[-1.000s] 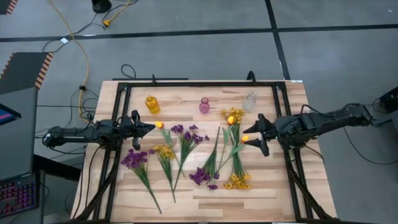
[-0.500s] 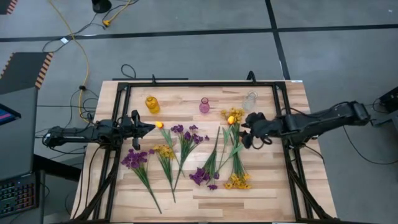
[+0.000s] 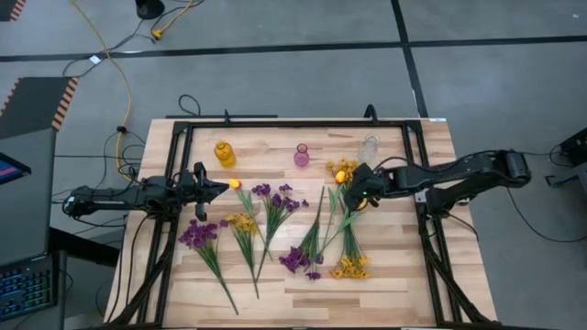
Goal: Sort flowers into vase by color
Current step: Put the top yellow flowers into the transparent vase
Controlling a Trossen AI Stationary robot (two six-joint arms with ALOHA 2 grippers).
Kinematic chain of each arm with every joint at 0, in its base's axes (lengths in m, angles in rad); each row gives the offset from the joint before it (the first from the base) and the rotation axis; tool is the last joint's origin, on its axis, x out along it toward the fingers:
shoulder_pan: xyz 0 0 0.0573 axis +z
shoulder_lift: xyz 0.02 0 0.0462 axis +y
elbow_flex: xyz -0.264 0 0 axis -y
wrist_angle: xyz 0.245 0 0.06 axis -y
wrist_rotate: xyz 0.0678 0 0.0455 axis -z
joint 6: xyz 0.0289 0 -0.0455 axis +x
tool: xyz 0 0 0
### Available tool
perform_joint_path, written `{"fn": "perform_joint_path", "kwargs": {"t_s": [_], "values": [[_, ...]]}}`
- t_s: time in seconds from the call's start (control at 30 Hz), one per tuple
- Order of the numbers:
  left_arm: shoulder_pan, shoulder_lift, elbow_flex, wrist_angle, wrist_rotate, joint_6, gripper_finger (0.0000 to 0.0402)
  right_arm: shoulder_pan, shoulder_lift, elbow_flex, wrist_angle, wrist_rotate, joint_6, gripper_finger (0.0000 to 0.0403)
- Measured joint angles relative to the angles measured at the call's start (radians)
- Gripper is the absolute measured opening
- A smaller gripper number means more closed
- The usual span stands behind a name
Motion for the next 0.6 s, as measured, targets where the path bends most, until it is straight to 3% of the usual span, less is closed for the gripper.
{"fn": "perform_joint_path", "kwargs": {"t_s": [0.6], "values": [[0.000,0.000,0.000,0.000,0.000,0.000,0.0000,-0.053,0.227,0.000,0.100,-0.052,0.074,0.0270]]}}
